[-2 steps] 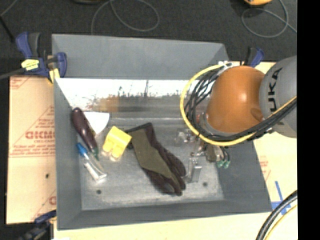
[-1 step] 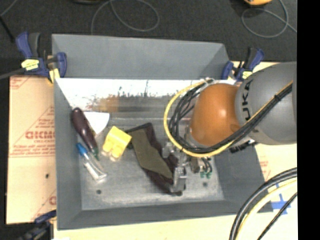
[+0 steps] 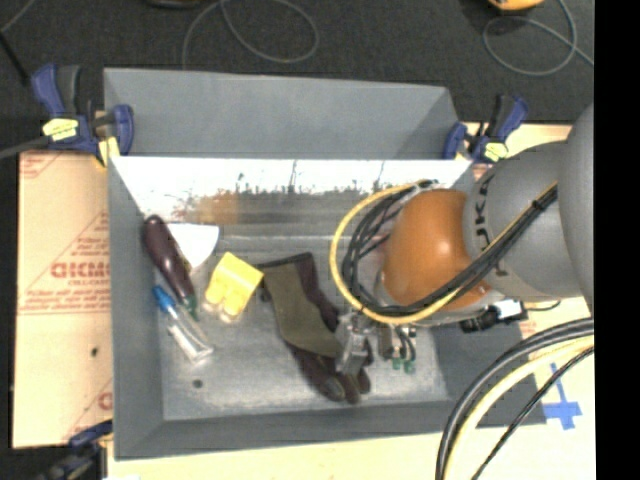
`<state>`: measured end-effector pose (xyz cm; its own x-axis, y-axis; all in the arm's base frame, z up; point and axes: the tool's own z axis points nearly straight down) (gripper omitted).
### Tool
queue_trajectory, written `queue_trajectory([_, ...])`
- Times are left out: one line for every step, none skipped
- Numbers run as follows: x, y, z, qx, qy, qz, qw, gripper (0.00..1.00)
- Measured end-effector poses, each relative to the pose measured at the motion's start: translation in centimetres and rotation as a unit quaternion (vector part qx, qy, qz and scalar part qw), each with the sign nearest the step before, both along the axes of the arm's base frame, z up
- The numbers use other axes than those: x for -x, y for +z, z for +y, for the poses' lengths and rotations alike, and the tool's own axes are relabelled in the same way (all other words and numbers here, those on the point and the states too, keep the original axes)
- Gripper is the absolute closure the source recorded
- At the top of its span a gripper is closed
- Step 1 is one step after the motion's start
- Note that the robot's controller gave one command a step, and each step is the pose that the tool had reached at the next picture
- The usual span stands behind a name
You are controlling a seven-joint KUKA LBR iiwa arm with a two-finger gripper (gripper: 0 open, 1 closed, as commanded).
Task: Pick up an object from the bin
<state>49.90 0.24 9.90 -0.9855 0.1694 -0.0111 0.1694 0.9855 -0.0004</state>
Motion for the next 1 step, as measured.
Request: queue_trajectory([0.0, 0.0, 0.0, 0.0, 0.0, 0.0, 1.0, 1.0])
